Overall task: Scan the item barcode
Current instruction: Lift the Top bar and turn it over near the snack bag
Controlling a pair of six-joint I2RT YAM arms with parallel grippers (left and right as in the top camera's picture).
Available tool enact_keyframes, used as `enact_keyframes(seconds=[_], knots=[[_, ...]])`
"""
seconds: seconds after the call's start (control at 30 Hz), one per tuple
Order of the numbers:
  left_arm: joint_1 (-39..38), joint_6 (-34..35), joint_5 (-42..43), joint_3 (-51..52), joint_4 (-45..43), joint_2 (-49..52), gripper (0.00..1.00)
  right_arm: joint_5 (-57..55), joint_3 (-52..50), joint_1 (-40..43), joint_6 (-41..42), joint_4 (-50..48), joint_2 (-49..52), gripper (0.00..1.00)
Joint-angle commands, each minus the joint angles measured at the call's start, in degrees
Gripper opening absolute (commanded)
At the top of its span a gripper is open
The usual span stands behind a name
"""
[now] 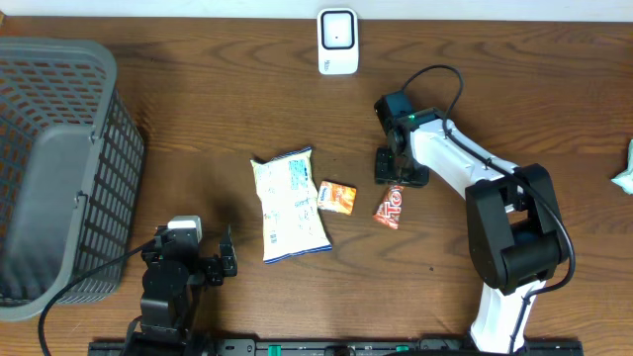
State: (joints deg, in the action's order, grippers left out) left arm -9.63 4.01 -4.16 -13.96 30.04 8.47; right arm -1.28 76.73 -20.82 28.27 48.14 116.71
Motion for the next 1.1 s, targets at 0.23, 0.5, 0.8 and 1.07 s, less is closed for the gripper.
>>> enact_keyframes(seconds=[0.23,0.5,0.8,1.07], knots=[[0.1,-1.0,0.5,-0.8,-0.1,-0.3,0.99,13.7,-3.7,0.0,2.8,0.4,6.5,0.01],[0.1,-1.0,0.5,-0.8,-0.1,-0.3,0.99,70.7,0.7,2.8,-23.4,5.6,6.5,0.01],[0.1,-1.0,0.5,-0.8,-0.1,-0.3,0.99,87.8,0.7,4.3,-27.4,9.9,6.5,0.01],[0.1,-1.0,0.5,-0.8,-0.1,-0.3,0.99,90.8,0.8,4.3,-29.2,10.3,6.5,0.01]])
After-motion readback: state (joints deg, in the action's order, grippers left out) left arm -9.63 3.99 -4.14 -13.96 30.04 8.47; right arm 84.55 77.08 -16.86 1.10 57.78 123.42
